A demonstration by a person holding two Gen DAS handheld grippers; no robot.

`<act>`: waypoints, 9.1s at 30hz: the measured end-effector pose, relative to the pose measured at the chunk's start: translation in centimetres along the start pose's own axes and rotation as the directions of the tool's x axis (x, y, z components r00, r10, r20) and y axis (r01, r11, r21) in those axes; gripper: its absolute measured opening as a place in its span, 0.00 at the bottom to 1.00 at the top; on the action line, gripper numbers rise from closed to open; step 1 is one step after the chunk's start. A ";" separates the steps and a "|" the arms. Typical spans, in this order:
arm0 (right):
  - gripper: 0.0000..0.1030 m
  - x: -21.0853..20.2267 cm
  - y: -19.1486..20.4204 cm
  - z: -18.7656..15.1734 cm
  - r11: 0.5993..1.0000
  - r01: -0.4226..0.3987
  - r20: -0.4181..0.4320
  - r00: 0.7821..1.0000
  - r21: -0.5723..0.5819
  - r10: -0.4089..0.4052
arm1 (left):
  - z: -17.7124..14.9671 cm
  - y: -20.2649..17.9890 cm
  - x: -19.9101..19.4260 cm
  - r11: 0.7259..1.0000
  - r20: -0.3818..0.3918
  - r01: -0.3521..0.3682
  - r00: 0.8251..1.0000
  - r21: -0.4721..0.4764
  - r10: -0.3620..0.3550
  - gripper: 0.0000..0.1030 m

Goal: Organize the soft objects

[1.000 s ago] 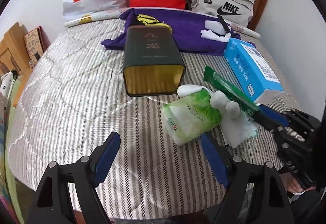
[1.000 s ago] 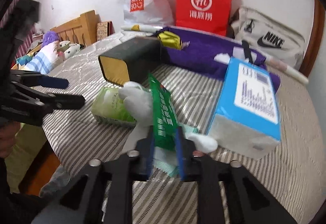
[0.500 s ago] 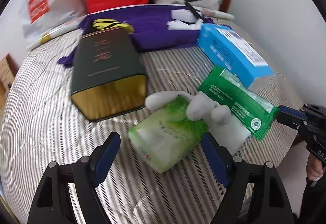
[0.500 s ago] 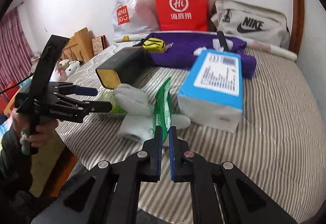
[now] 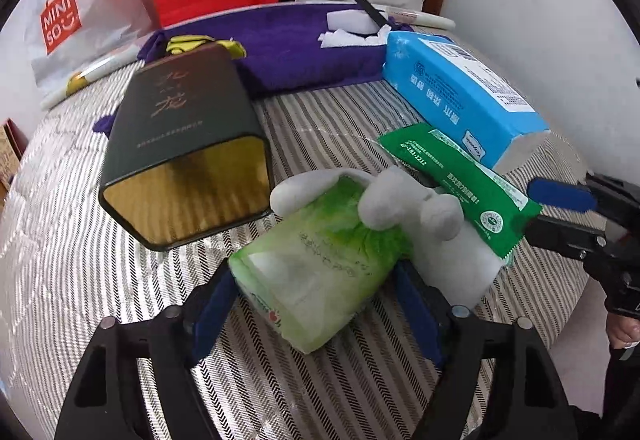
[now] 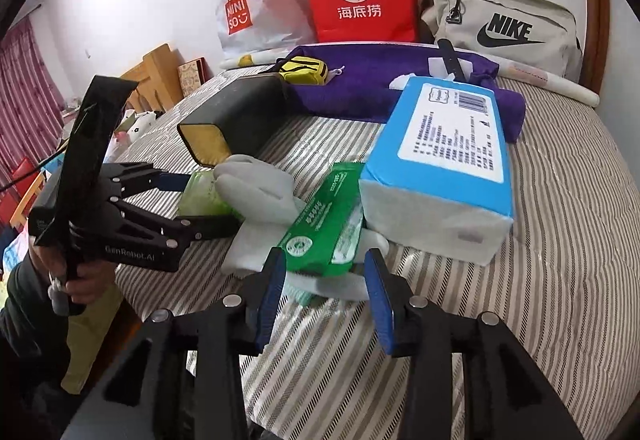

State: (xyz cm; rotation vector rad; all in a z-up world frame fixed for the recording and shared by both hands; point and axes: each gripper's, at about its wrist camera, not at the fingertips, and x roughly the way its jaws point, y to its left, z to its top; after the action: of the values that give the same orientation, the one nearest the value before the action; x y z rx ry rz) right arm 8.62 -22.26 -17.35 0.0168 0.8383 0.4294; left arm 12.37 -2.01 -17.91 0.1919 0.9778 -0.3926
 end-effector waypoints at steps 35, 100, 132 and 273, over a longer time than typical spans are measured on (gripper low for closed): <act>0.07 -0.9 1.6 -0.6 1.000 0.000 0.025 1.000 0.028 -0.001 | -3.0 3.4 -1.7 0.980 -0.044 -0.131 0.991 -0.147 0.125 0.74; 0.35 -5.2 -2.4 -2.5 0.980 0.150 0.055 0.986 0.132 -0.159 | -2.7 6.1 -5.3 0.957 0.025 -0.079 0.996 -0.281 0.090 0.70; 0.35 -9.4 -2.3 4.2 0.992 0.107 0.155 0.981 0.064 -0.116 | 7.3 7.0 -7.9 0.959 0.066 -0.059 0.995 -0.277 0.080 0.70; 0.61 -5.8 -4.8 1.6 0.981 0.098 0.020 0.994 0.166 -0.103 | -1.1 -6.7 0.3 0.998 -0.085 0.001 0.996 -0.066 -0.006 0.63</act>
State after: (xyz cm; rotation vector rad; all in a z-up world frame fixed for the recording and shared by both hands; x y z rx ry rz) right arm 8.06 -28.57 -13.01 0.1331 0.8410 0.2630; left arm 8.95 -7.88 -18.67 0.1480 1.0736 -0.3573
